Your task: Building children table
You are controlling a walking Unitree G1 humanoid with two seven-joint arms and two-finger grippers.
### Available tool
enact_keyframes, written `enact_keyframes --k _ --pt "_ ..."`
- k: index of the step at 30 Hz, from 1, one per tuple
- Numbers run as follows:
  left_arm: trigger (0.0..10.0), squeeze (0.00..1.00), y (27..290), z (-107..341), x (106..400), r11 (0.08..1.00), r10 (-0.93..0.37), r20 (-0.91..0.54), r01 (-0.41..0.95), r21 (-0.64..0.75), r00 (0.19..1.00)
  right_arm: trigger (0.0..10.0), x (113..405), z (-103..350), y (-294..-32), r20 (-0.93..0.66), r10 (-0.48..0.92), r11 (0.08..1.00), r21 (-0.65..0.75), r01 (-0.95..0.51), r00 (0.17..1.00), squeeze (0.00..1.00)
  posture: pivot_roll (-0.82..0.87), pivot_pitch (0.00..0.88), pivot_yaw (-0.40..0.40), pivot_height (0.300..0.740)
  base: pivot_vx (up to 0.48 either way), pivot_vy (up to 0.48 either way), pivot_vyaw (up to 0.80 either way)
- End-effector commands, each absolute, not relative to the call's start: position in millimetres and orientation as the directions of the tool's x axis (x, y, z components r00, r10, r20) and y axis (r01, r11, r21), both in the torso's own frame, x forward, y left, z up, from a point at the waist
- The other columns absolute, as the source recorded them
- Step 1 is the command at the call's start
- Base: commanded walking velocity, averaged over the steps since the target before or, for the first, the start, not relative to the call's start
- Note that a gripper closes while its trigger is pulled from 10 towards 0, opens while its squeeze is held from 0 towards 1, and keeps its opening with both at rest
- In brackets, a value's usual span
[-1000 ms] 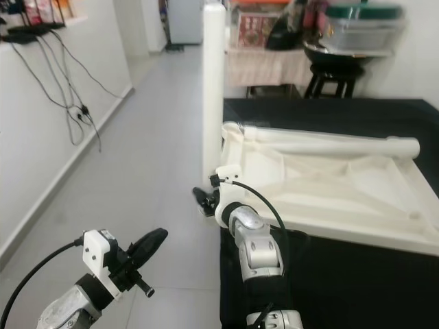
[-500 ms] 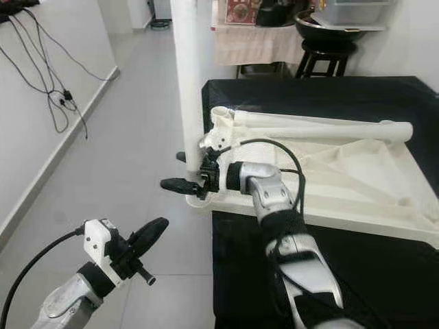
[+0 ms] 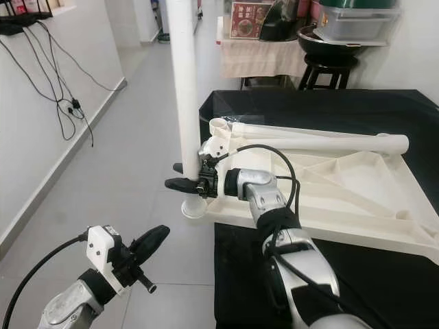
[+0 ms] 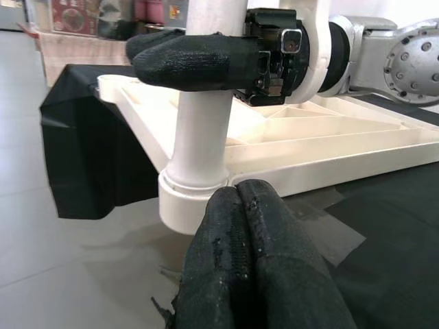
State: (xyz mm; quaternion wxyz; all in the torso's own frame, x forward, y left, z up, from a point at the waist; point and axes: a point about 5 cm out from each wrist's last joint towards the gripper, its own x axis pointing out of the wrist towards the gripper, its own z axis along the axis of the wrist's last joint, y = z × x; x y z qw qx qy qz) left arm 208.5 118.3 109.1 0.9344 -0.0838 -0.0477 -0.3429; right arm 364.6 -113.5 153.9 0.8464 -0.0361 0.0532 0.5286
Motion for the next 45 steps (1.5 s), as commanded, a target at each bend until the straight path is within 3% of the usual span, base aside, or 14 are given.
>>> enact_keyframes --k 1,4,6,16,19,20,22,23,29,30,31,42,43,45 --pt "10.0 0.00 118 110 205 0.752 -0.630 0.153 0.647 -0.125 0.762 0.0 355 125 -127 -0.205 0.851 0.504 0.061 -0.862 0.483 0.00 0.05 0.000 -0.024 0.740 0.000 0.000 0.00" --pt "10.0 0.00 118 110 202 0.751 -0.631 0.151 0.648 -0.126 0.761 0.0 335 103 -132 -0.265 0.770 0.616 0.071 -0.785 0.581 0.00 0.05 0.000 -0.031 0.740 0.000 0.000 0.00" --pt "10.0 0.00 120 110 200 0.750 -0.633 0.145 0.649 -0.126 0.760 0.0 310 90 -164 -0.371 0.212 0.977 0.050 -0.208 0.904 0.00 0.05 0.000 -0.033 0.740 0.000 0.000 0.00" --pt "10.0 0.00 123 109 199 0.739 -0.647 0.134 0.660 -0.134 0.751 0.0 302 114 -198 -0.314 0.040 0.996 -0.068 -0.064 0.948 0.00 0.01 0.000 -0.011 0.740 0.000 0.000 0.00" --pt "10.0 0.00 123 109 199 0.742 -0.643 0.136 0.657 -0.135 0.754 3.0 306 118 -191 -0.319 0.041 0.996 -0.066 -0.066 0.947 0.00 0.01 0.000 -0.008 0.740 0.000 0.000 0.00" --pt "10.0 0.00 123 109 200 0.743 -0.642 0.136 0.656 -0.135 0.755 10.0 309 128 -174 -0.307 0.105 0.992 -0.030 -0.120 0.946 0.53 0.01 0.000 -0.004 0.740 0.000 0.000 0.00" --pt "10.0 0.00 123 109 200 0.743 -0.642 0.136 0.656 -0.135 0.755 10.0 309 128 -174 -0.307 0.105 0.992 -0.030 -0.120 0.946 0.53 0.01 0.000 -0.004 0.740 0.000 0.000 0.00" --pt "10.0 0.00 123 109 200 0.743 -0.642 0.136 0.656 -0.135 0.755 10.0 310 132 -168 -0.297 0.132 0.990 -0.001 -0.138 0.946 1.00 0.01 0.000 -0.004 0.740 0.000 0.000 0.00" --pt "10.0 0.00 123 109 202 0.743 -0.641 0.137 0.655 -0.134 0.755 10.0 329 153 -134 -0.137 0.516 0.854 0.158 -0.495 0.846 1.00 0.01 0.000 -0.004 0.740 0.000 0.000 0.00" --pt "10.0 0.00 123 109 203 0.744 -0.640 0.138 0.655 -0.133 0.756 10.0 332 155 -127 -0.100 0.610 0.790 0.157 -0.593 0.786 0.82 0.02 0.000 -0.003 0.740 0.000 0.000 0.00" --pt "10.0 0.00 123 109 204 0.745 -0.639 0.139 0.654 -0.133 0.756 10.0 333 156 -120 -0.084 0.706 0.708 0.122 -0.696 0.704 0.00 0.02 0.000 -0.004 0.740 0.000 0.000 0.00" --pt "10.0 0.00 121 109 207 0.747 -0.638 0.142 0.653 -0.124 0.757 10.0 356 155 -108 -0.128 0.892 0.445 0.087 -0.891 0.433 0.00 0.04 0.000 -0.008 0.740 0.000 0.000 0.00" --pt "10.0 0.00 121 109 208 0.749 -0.636 0.141 0.651 -0.121 0.758 0.0 363 158 -108 -0.123 0.884 0.463 0.103 -0.880 0.451 0.00 0.05 0.000 -0.012 0.740 0.000 0.000 0.00" --pt "10.0 0.00 121 109 208 0.750 -0.636 0.141 0.651 -0.120 0.759 0.0 364 159 -109 -0.120 0.883 0.465 0.106 -0.879 0.453 0.00 0.05 0.000 -0.012 0.740 0.000 0.000 0.00"
